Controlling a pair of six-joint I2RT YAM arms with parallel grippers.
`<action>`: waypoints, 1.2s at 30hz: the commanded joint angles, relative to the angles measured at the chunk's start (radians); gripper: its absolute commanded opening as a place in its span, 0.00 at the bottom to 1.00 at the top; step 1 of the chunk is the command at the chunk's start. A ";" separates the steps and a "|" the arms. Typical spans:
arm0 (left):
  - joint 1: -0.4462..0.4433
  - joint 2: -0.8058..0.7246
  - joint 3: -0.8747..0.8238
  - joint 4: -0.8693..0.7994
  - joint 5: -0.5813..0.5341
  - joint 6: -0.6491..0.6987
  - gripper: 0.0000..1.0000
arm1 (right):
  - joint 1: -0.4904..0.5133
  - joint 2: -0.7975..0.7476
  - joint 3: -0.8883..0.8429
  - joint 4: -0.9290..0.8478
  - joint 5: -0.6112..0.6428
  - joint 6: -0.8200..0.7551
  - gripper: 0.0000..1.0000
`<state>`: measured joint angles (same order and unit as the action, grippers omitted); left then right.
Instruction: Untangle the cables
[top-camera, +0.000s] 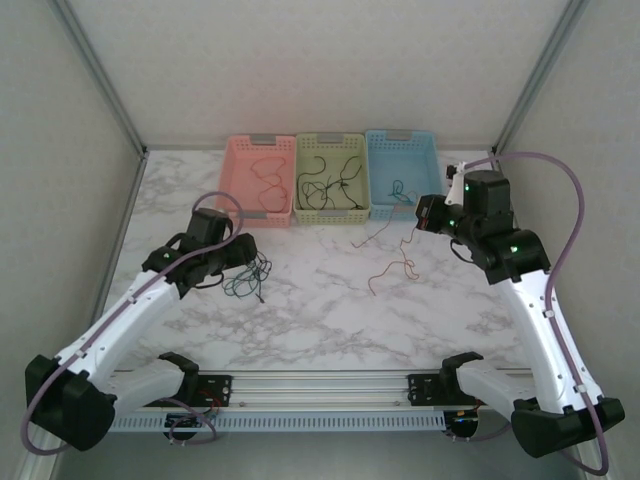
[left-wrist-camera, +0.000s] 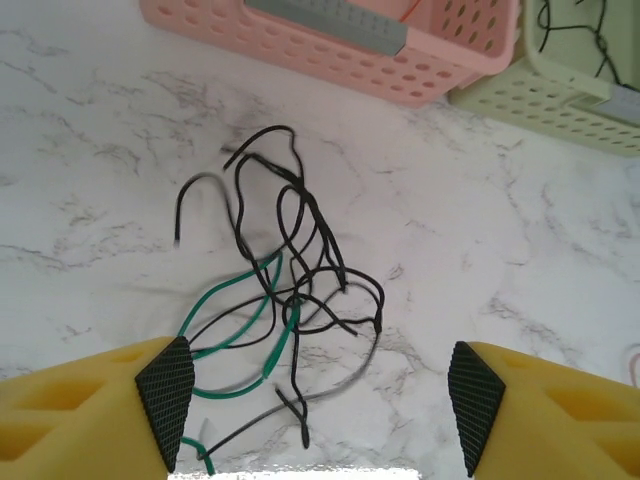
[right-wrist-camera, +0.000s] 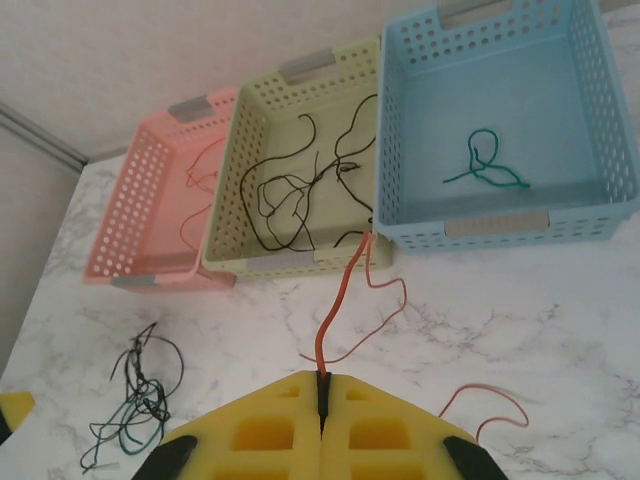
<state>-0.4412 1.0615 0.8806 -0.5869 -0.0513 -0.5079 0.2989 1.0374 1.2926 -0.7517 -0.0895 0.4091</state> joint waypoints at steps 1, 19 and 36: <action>-0.001 -0.032 0.031 -0.040 0.018 -0.001 0.71 | -0.003 0.032 -0.008 -0.077 0.078 0.011 0.00; 0.000 0.009 -0.023 0.006 0.006 -0.003 0.76 | 0.018 0.378 -0.457 0.108 0.069 0.092 0.29; -0.001 0.020 -0.019 0.005 0.007 0.003 0.77 | 0.039 0.545 -0.448 0.156 0.114 0.101 0.27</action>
<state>-0.4412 1.0763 0.8661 -0.5945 -0.0494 -0.5045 0.3317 1.5616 0.8433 -0.6056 0.0074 0.4969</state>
